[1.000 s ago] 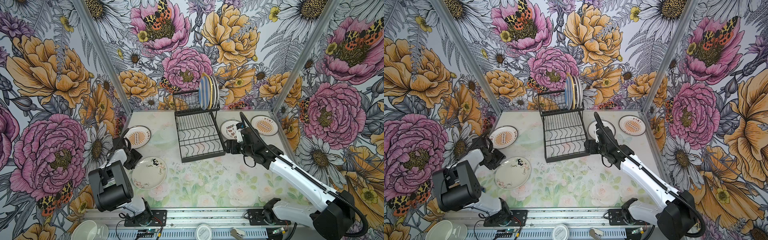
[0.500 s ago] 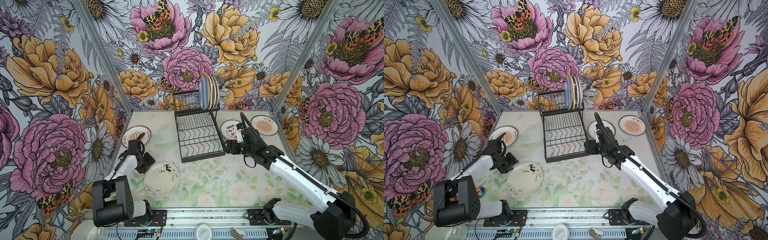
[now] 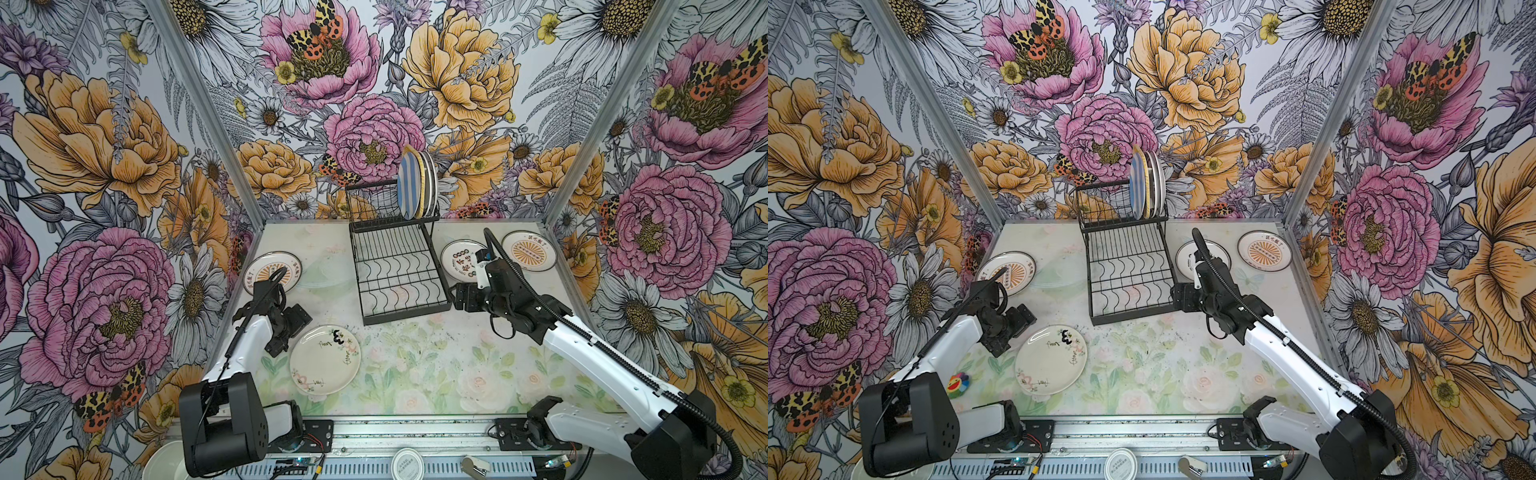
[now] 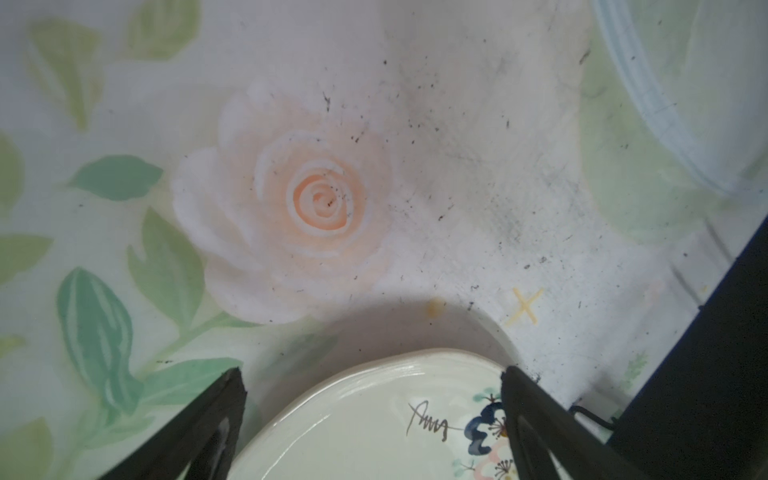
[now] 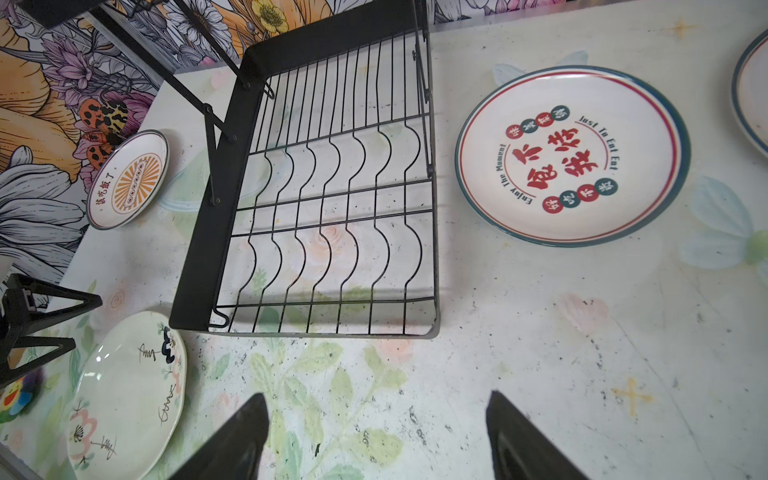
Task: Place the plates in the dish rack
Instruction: 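Push the white floral plate with the left gripper toward the right gripper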
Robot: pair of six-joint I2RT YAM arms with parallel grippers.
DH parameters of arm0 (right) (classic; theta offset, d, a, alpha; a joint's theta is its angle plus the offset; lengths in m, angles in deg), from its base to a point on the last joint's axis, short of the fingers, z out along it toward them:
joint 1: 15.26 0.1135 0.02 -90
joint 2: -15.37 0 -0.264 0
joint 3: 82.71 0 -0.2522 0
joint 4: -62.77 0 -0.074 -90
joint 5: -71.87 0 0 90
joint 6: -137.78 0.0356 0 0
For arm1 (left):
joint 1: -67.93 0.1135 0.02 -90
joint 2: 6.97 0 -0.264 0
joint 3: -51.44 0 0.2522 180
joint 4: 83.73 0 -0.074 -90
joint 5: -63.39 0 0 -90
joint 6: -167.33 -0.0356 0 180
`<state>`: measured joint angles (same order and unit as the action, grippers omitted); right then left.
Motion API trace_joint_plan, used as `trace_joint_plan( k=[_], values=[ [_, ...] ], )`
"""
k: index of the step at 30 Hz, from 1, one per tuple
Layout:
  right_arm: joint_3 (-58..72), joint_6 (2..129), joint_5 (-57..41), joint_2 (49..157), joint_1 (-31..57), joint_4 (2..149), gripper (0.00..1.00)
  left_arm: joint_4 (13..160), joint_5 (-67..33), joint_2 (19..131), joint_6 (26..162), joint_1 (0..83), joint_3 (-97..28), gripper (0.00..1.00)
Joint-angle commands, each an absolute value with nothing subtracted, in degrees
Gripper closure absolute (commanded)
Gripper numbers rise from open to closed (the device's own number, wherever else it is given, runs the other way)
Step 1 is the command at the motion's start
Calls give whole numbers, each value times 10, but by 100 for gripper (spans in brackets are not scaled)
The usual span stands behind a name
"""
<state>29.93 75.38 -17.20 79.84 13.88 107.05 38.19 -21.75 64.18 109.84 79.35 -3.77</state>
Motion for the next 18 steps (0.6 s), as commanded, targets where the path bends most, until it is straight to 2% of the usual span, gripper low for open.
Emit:
trace_joint_plan(
  k=[1,9,18],
  values=[
    [306,757,-178,779,135,1057,17,398,-243,654,1091,798,-31,3],
    [314,758,-179,766,132,1058,17,455,-171,671,1098,800,6,2],
    [321,758,-177,760,128,1058,17,462,-132,684,1099,746,8,4]
  ],
)
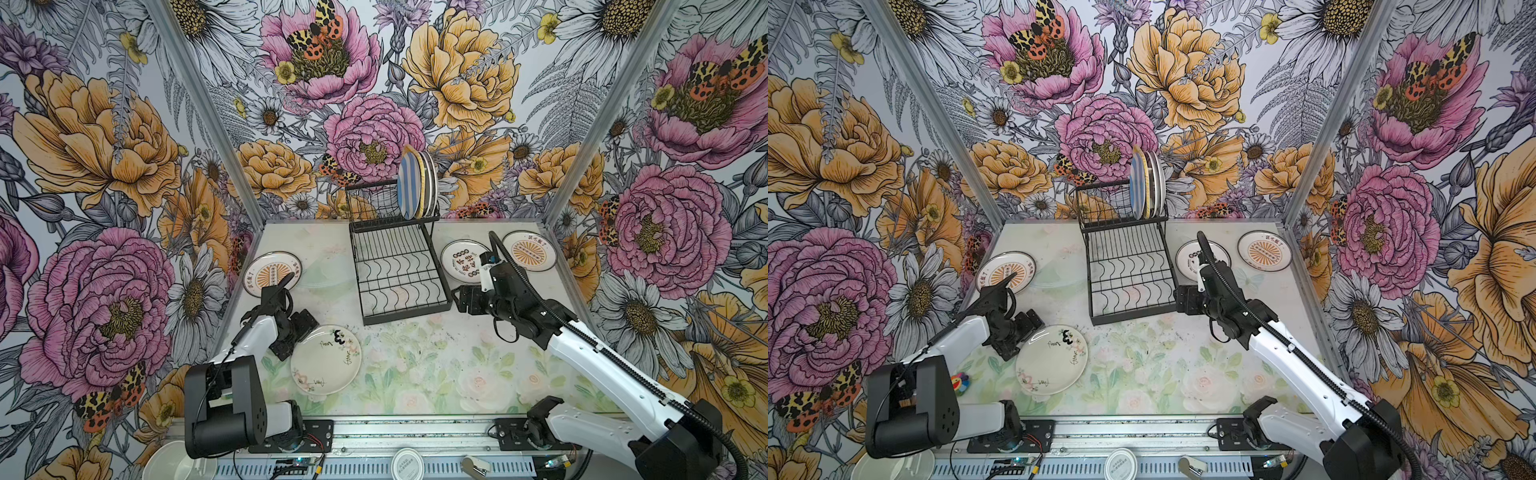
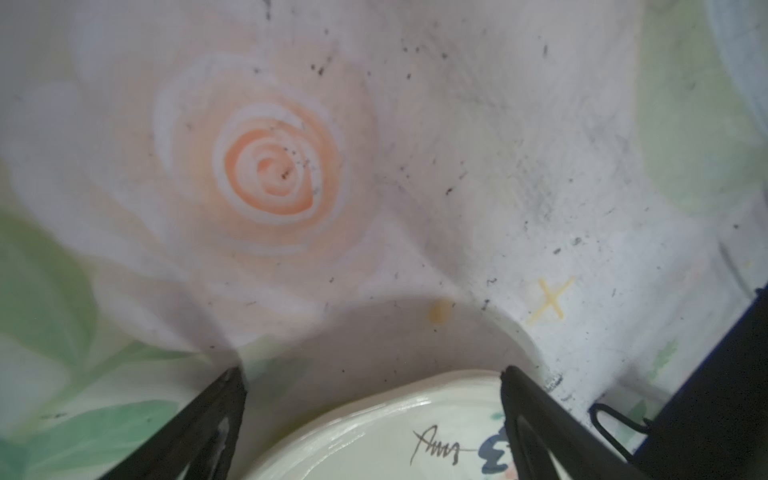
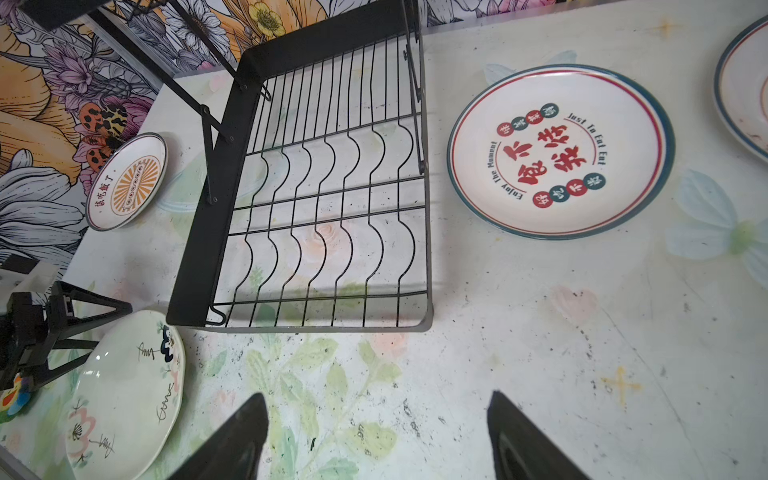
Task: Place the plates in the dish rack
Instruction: 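Push the white floral plate with the left gripper toward the right gripper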
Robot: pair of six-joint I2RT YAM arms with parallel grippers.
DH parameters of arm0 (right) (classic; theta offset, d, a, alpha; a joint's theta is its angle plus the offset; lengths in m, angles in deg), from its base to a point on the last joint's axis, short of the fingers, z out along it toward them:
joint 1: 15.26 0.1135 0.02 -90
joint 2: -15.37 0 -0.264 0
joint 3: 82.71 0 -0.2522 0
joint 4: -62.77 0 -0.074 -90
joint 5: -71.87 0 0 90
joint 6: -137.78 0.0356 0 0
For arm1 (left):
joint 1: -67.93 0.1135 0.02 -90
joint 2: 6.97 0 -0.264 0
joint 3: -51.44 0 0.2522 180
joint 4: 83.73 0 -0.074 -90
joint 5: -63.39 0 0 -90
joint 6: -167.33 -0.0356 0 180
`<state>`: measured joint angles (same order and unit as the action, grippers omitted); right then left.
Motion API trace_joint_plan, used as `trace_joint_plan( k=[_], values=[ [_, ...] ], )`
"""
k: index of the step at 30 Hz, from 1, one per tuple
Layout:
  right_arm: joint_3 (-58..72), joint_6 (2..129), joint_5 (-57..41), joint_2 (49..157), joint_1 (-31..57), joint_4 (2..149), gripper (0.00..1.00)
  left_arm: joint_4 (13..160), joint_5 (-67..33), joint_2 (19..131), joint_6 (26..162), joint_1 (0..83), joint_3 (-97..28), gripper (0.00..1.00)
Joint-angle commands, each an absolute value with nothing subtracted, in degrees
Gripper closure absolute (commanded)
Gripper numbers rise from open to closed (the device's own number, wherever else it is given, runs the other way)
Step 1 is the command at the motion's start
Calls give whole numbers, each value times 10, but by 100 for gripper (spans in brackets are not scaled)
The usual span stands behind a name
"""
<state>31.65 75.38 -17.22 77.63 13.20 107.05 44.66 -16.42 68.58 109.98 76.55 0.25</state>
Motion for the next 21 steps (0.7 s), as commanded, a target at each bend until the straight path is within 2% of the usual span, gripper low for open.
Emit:
trace_joint_plan(
  k=[1,8,21],
  values=[
    [321,758,-176,759,128,1058,17,463,-128,684,1101,739,9,4],
    [325,759,-174,754,125,1058,17,463,-105,675,1121,673,19,6],
    [323,759,-168,763,125,1057,17,512,-98,626,1256,530,71,7]
  ],
)
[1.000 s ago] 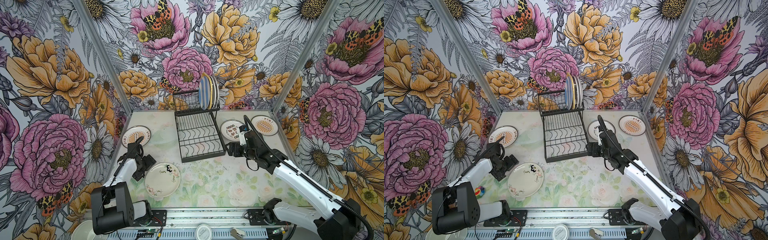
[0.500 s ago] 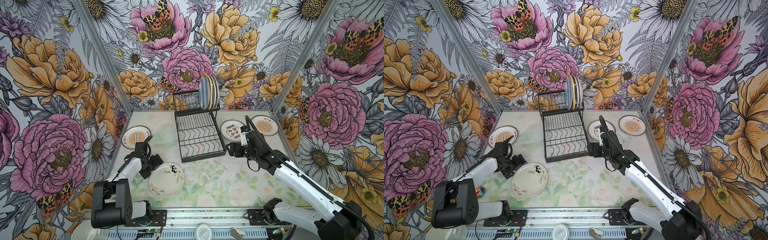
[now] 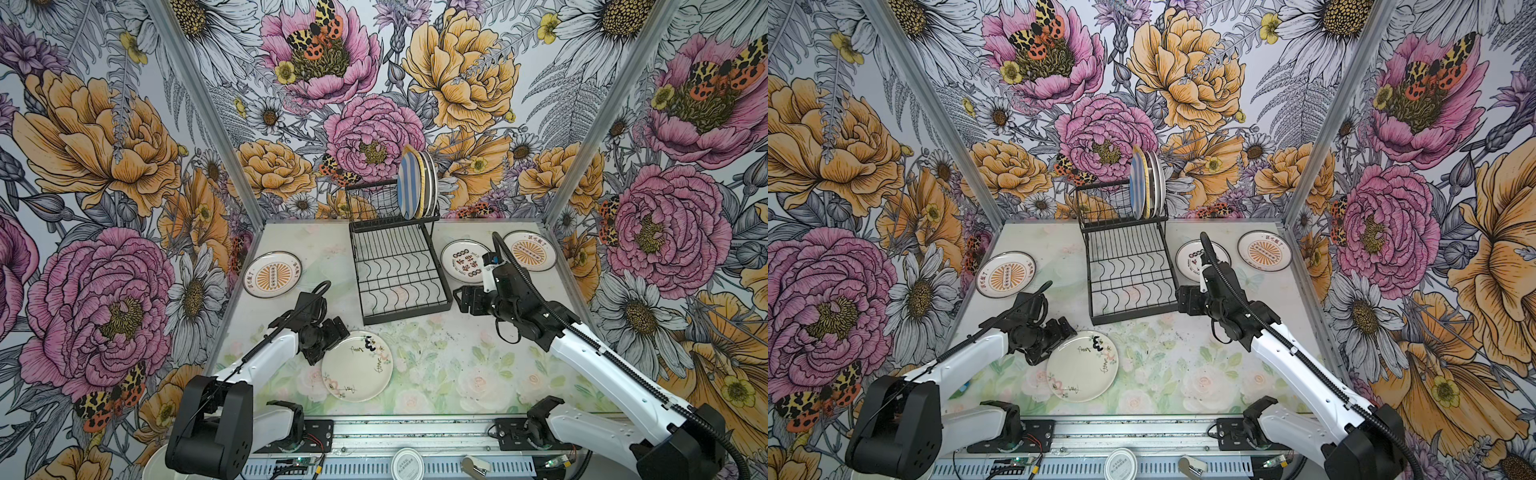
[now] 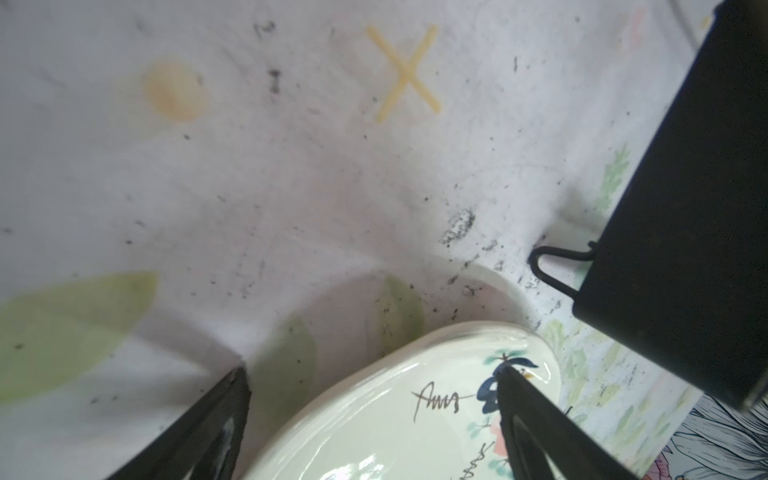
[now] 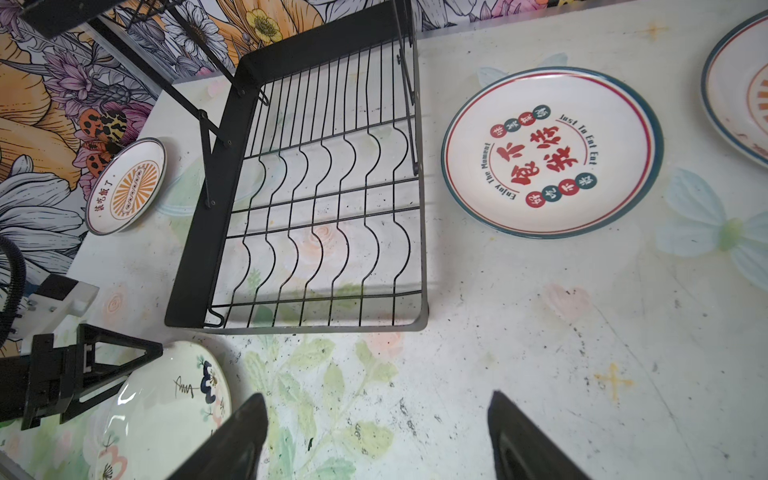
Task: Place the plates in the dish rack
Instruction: 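Push the white floral plate with the left gripper toward the right gripper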
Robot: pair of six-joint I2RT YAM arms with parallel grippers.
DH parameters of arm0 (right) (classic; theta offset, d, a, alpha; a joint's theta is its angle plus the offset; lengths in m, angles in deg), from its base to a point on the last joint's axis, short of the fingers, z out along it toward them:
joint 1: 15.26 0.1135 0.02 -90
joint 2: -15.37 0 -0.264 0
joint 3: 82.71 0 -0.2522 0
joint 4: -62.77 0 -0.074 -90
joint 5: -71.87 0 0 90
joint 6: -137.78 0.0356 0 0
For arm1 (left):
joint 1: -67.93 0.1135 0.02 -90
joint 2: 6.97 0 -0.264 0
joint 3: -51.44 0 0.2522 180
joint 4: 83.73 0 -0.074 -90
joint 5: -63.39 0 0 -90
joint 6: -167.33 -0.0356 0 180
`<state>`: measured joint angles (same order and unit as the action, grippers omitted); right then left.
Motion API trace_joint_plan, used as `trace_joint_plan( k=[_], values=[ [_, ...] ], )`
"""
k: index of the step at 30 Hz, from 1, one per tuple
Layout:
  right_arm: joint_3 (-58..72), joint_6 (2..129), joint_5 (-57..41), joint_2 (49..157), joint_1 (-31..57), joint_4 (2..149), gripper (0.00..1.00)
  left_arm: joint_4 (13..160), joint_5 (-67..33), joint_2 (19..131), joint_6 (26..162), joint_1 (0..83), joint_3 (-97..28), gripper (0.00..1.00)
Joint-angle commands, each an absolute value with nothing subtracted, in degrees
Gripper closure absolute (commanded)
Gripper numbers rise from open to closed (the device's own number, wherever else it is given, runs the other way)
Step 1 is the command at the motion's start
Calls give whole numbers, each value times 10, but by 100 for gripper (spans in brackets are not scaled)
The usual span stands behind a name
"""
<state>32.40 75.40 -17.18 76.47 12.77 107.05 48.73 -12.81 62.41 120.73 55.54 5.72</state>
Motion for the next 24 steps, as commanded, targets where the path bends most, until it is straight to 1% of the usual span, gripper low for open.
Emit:
trace_joint_plan(
  k=[1,8,11,16,20,24],
  values=[
    [322,759,-167,765,125,1057,17,516,-97,629,1259,520,69,7],
    [319,759,-165,771,125,1057,17,558,-100,657,1311,442,58,7],
    [319,759,-165,771,124,1058,17,560,-110,659,1314,429,55,6],
    [319,758,-161,770,125,1058,17,519,-146,629,1289,431,70,6],
    [323,757,-147,774,123,1059,17,472,-179,594,1275,420,88,9],
    [327,757,-115,785,122,1059,17,467,-183,563,1289,399,110,12]
  ],
)
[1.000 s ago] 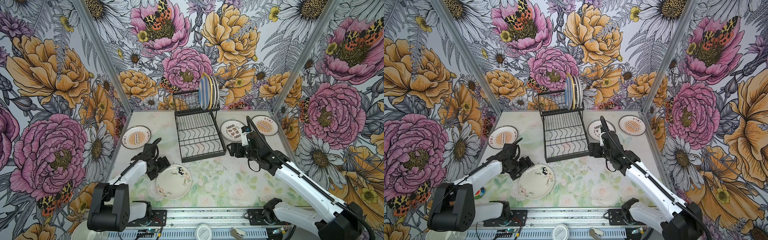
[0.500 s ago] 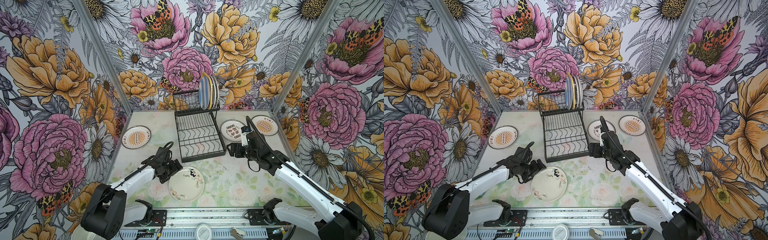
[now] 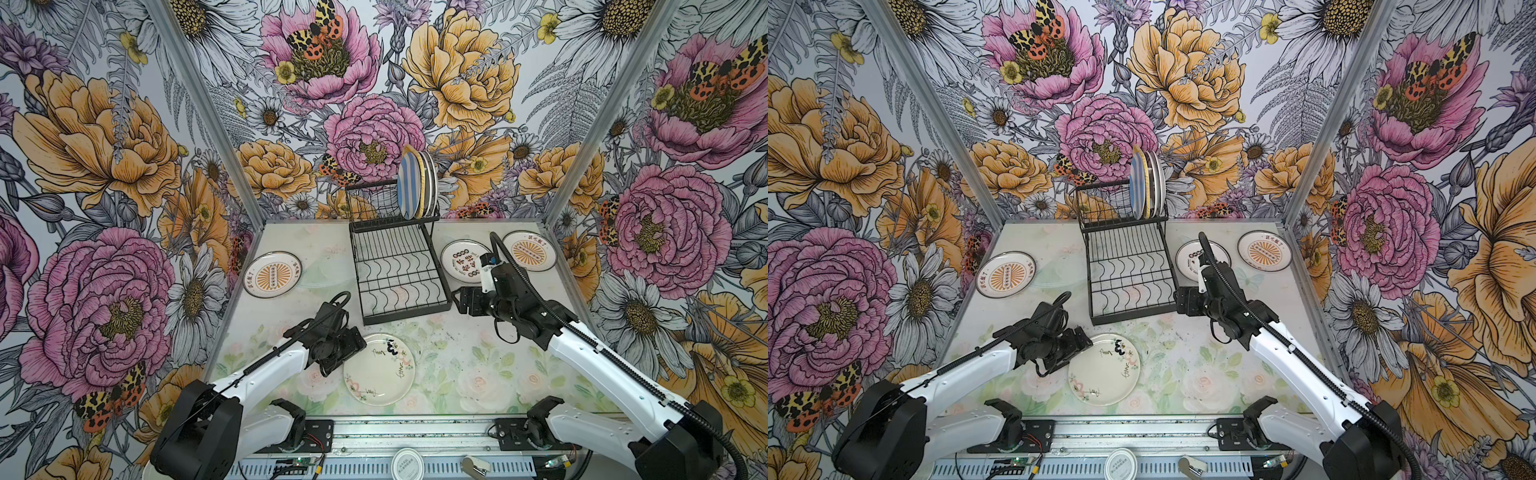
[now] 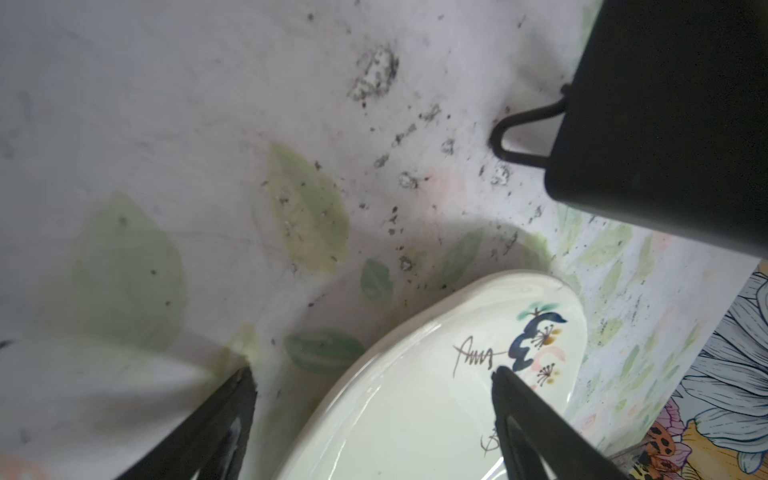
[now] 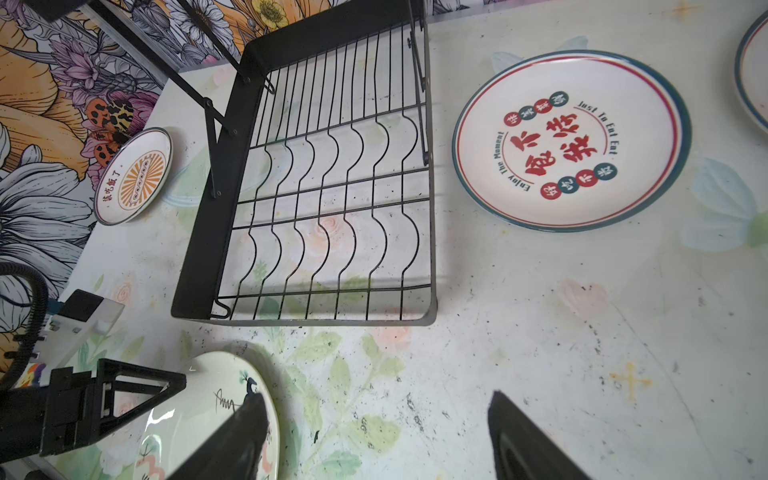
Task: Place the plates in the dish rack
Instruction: 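Push the white floral plate with the left gripper toward the right gripper, then grasp the floral plate's edge with right gripper while left gripper braces it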
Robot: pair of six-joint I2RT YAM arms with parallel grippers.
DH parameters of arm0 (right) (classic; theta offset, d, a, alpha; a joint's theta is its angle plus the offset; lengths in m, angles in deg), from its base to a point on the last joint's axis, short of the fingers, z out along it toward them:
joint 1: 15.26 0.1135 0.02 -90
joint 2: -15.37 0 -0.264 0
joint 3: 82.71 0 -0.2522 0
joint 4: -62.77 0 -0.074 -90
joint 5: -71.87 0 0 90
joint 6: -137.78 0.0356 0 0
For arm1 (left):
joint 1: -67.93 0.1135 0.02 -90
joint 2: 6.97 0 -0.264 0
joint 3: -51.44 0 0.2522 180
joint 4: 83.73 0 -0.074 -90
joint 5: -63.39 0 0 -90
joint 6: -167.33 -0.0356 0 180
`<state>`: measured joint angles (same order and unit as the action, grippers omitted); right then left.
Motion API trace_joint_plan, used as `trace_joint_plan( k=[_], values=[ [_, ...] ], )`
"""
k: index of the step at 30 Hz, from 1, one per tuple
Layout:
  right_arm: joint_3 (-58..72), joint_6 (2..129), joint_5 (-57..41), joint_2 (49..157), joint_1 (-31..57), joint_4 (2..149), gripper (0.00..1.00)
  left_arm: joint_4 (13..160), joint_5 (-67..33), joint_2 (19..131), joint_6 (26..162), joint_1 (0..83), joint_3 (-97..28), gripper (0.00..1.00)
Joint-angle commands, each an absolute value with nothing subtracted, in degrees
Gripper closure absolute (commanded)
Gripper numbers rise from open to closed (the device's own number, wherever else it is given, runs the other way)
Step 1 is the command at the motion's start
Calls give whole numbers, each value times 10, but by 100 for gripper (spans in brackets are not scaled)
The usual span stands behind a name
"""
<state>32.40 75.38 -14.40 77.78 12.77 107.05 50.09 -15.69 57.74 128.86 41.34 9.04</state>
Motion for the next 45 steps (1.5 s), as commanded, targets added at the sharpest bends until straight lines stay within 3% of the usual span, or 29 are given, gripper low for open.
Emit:
trace_joint_plan(
  k=[1,11,22,31,45],
  values=[
    [329,758,-104,789,122,1060,17,468,-186,555,1293,390,113,12],
    [381,774,36,819,122,1058,17,570,-150,571,1305,315,132,17],
    [433,775,102,859,122,1054,18,705,-115,714,1322,223,76,23],
    [478,778,113,883,121,1055,24,705,-109,730,1312,216,79,35],
    [497,771,129,906,115,1037,30,751,-103,741,1315,213,105,46]
  ],
)
